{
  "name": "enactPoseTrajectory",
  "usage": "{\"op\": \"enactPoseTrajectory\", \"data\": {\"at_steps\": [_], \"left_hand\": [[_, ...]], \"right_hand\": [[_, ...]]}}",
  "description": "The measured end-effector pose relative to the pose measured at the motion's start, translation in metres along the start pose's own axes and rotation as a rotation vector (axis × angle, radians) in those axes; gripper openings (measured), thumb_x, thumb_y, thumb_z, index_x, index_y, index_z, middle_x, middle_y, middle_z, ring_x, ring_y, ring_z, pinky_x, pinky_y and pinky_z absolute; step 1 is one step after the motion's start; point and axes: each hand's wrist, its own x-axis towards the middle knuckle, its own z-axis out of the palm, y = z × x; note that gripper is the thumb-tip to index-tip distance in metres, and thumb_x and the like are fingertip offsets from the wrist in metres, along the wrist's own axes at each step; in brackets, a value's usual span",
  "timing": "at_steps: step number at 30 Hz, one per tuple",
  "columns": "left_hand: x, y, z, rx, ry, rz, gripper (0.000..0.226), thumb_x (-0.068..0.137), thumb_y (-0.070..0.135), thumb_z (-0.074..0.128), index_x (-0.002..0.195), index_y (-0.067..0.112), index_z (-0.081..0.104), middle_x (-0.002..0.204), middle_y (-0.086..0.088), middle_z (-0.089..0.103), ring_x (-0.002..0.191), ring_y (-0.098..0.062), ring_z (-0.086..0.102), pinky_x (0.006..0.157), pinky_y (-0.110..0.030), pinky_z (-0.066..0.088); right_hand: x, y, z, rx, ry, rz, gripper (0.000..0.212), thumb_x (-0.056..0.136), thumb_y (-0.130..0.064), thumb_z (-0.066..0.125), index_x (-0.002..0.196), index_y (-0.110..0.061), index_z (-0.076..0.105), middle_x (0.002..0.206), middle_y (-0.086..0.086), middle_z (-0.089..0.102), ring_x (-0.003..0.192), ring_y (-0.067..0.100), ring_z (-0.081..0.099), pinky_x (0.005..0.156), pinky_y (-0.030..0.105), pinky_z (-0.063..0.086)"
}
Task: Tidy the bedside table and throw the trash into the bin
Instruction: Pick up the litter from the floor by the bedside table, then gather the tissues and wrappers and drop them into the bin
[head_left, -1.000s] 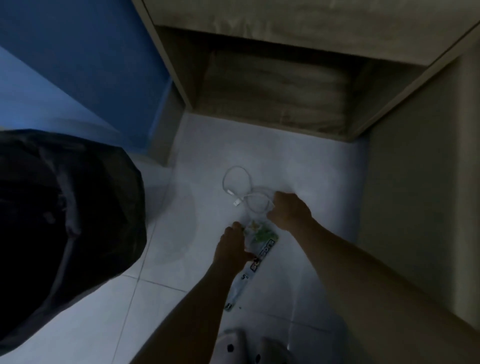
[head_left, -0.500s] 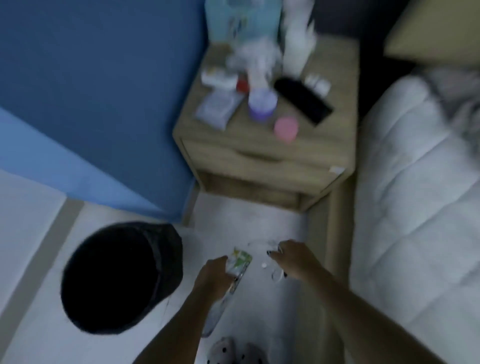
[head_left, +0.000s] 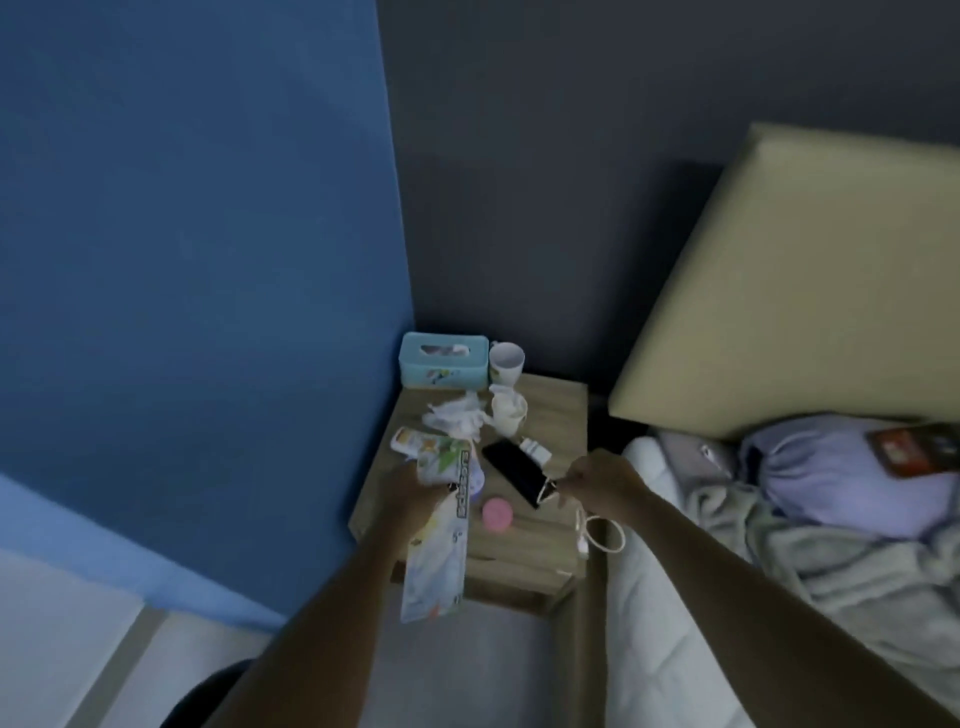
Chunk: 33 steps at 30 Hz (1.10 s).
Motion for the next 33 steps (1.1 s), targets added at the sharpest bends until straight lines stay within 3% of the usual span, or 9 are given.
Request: {"op": "enactPoseTrajectory", "data": {"at_steps": [4,10,13,17,20,24,26,29,33], "left_hand": [[0.057,0.011,-0.003,-0.124,0.065,-0.094,0.042,0.062,0.033,0.076,0.101,0.017,0.068,0.100,-0.007,0.071,0.093,-0.026,0.068,0.081,-0.038,0.057],[0.152,-0.015,0.023,-0.215,0.059,-0.198,0.047,0.069,0.025,0.079,0.112,0.013,0.065,0.110,-0.013,0.069,0.101,-0.032,0.066,0.089,-0.048,0.054],[0.179,-0.031,0.038,-0.226,0.075,-0.255,0.044,0.076,0.021,0.077,0.115,0.009,0.063,0.112,-0.014,0.067,0.105,-0.032,0.064,0.092,-0.048,0.053],[0.208,-0.042,0.057,-0.294,0.078,-0.364,0.049,0.075,0.021,0.078,0.119,0.007,0.061,0.117,-0.016,0.065,0.108,-0.032,0.063,0.094,-0.047,0.052],[0.227,-0.051,0.067,-0.351,0.080,-0.372,0.068,0.062,0.031,0.083,0.121,0.007,0.059,0.121,-0.017,0.064,0.110,-0.033,0.062,0.096,-0.051,0.050],[0.255,-0.077,0.083,-0.444,0.110,-0.349,0.100,0.035,0.048,0.077,0.124,0.008,0.058,0.121,-0.016,0.065,0.110,-0.031,0.063,0.096,-0.053,0.050],[0.250,-0.062,0.082,-0.477,0.117,-0.354,0.096,0.040,0.043,0.081,0.125,0.006,0.057,0.122,-0.016,0.065,0.111,-0.031,0.063,0.097,-0.051,0.050],[0.245,-0.050,0.080,-0.482,0.138,-0.395,0.071,0.066,0.026,0.083,0.125,0.001,0.054,0.121,-0.016,0.064,0.106,-0.031,0.064,0.087,-0.038,0.053],[0.239,-0.050,0.073,-0.453,0.227,-0.417,0.080,0.065,0.033,0.083,0.130,0.001,0.050,0.122,-0.018,0.063,0.108,-0.035,0.063,0.092,-0.047,0.051]], "right_hand": [[0.050,-0.011,-0.026,-0.004,0.003,0.031,0.026,0.081,-0.032,0.064,0.069,-0.009,0.065,0.062,0.001,0.059,0.063,0.016,0.059,0.049,0.023,0.038],[0.150,0.002,0.001,-0.056,-0.100,0.052,0.037,0.082,-0.039,0.064,0.094,-0.004,0.067,0.086,0.011,0.065,0.083,0.024,0.065,0.049,0.022,0.035],[0.179,0.005,0.018,-0.050,-0.115,0.023,0.030,0.087,-0.033,0.059,0.091,-0.004,0.068,0.083,0.010,0.062,0.074,0.023,0.063,0.049,0.024,0.037],[0.208,0.008,0.044,0.065,-0.113,-0.002,0.029,0.092,-0.032,0.057,0.098,-0.006,0.069,0.096,0.013,0.068,0.083,0.025,0.065,0.072,0.036,0.052],[0.228,0.009,0.056,0.098,-0.088,-0.025,0.028,0.092,-0.033,0.057,0.100,-0.008,0.067,0.099,0.011,0.067,0.079,0.018,0.058,0.069,0.030,0.047],[0.245,0.011,0.067,0.155,-0.125,-0.028,0.029,0.088,-0.036,0.062,0.103,-0.012,0.066,0.105,0.009,0.068,0.088,0.021,0.064,0.079,0.035,0.053],[0.247,0.011,0.068,0.171,-0.136,-0.044,0.034,0.085,-0.041,0.066,0.107,-0.016,0.064,0.104,0.005,0.068,0.090,0.020,0.065,0.079,0.035,0.054],[0.248,0.010,0.067,0.225,-0.108,-0.033,0.050,0.080,-0.058,0.064,0.117,-0.026,0.056,0.099,-0.001,0.065,0.090,0.019,0.065,0.079,0.036,0.055],[0.248,0.006,0.064,0.190,0.087,-0.070,0.045,0.082,-0.063,0.053,0.110,-0.027,0.053,0.099,-0.001,0.068,0.090,0.021,0.066,0.077,0.042,0.056]]}}
